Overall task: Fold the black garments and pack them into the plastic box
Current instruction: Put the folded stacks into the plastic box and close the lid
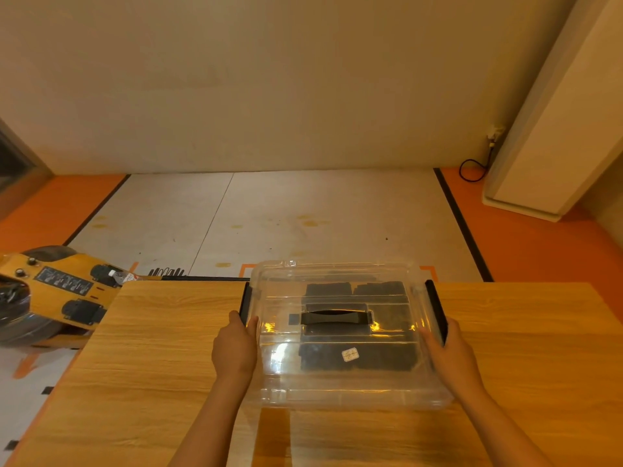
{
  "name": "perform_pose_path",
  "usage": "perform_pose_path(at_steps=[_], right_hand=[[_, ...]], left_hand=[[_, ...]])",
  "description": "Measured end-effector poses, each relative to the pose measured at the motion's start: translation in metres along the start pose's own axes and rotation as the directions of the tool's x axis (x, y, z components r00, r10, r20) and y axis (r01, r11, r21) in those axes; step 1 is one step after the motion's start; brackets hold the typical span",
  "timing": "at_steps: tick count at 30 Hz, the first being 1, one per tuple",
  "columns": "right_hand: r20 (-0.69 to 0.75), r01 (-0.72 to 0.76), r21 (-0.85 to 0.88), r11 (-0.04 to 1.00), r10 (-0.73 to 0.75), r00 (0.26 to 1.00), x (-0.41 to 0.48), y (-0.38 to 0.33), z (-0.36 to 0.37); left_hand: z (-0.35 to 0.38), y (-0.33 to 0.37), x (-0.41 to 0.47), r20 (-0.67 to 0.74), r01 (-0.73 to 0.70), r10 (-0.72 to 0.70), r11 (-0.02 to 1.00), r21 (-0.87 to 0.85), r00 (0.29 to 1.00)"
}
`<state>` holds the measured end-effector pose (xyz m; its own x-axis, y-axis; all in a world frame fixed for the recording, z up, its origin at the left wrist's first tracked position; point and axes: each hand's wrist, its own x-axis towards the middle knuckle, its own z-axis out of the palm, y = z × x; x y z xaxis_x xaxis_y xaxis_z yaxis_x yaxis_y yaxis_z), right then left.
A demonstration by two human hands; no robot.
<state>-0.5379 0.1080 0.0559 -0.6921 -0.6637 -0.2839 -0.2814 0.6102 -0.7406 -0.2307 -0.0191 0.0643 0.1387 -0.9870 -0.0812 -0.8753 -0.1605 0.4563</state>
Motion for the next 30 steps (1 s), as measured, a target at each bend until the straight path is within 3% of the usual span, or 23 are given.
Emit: perform_pose_path(at_steps=[8,18,25,30], right_hand=[[0.007,0.028,-0.057,0.998,-0.028,1.000,0.001,-0.003,0.000],[0.042,0.086,-0.138,0.987,-0.081,0.996,-0.001,-0.010,0.000],[0.135,0.076,-0.142,0.987,-0.056,0.989,0.016,-0.021,-0.006],[0.106,0.132,-0.219,0.967,-0.111,0.988,0.021,-0.028,-0.002]], left_hand=[[-0.001,-0.007,0.018,0.195,-0.028,0.099,0.942,-0.335,0.976],[-0.005,-0.008,0.019,0.222,-0.031,0.138,0.905,-0.424,0.965],[-0.013,-0.010,0.029,0.324,-0.037,0.222,0.870,-0.492,0.920],[-0.007,-0.013,0.032,0.282,-0.053,0.249,0.830,-0.556,0.927]])
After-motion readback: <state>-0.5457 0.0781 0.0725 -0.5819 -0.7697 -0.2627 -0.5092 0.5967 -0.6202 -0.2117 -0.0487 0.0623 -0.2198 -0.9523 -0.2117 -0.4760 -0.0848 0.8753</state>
